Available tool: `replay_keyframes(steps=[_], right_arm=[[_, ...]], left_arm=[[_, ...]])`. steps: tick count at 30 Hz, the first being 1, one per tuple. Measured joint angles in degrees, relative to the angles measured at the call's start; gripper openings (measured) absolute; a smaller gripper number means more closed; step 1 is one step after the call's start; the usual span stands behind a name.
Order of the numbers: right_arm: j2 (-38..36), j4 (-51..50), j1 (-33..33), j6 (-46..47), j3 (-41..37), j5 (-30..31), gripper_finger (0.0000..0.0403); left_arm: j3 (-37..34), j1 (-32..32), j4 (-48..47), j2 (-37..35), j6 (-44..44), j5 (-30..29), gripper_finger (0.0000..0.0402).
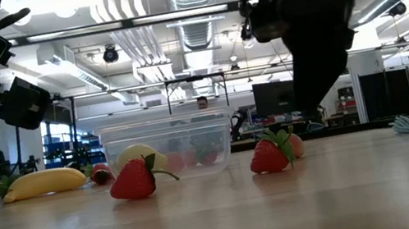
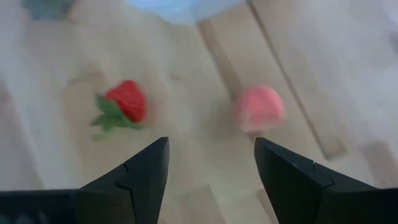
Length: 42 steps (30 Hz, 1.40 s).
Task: Pick and placing Produce into tupperware
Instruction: Put the peach into the transparent bin
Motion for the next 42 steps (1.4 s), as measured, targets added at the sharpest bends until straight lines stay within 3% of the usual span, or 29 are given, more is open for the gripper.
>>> replay_keyframes(steps=[4,18,42], right_arm=[[0.07,3.55,-2.18,-4.75,-0.16,-3.85,0.0228],[0.11,2.85,-4.62,-25.92,0.37,0.24,0.0228],[0.23,3.59,-4.66,-24.65,-0.90,-0.25,0.0228]], left_arm=[[0.00,-0.02,0.00,-0.02,0.00,0.00,0.0249],[0.00,0.00,0.00,0.00,0.00,0.00,0.0249],[0.00,0.00,0.00,0.00,0.00,-0.02,0.0249]])
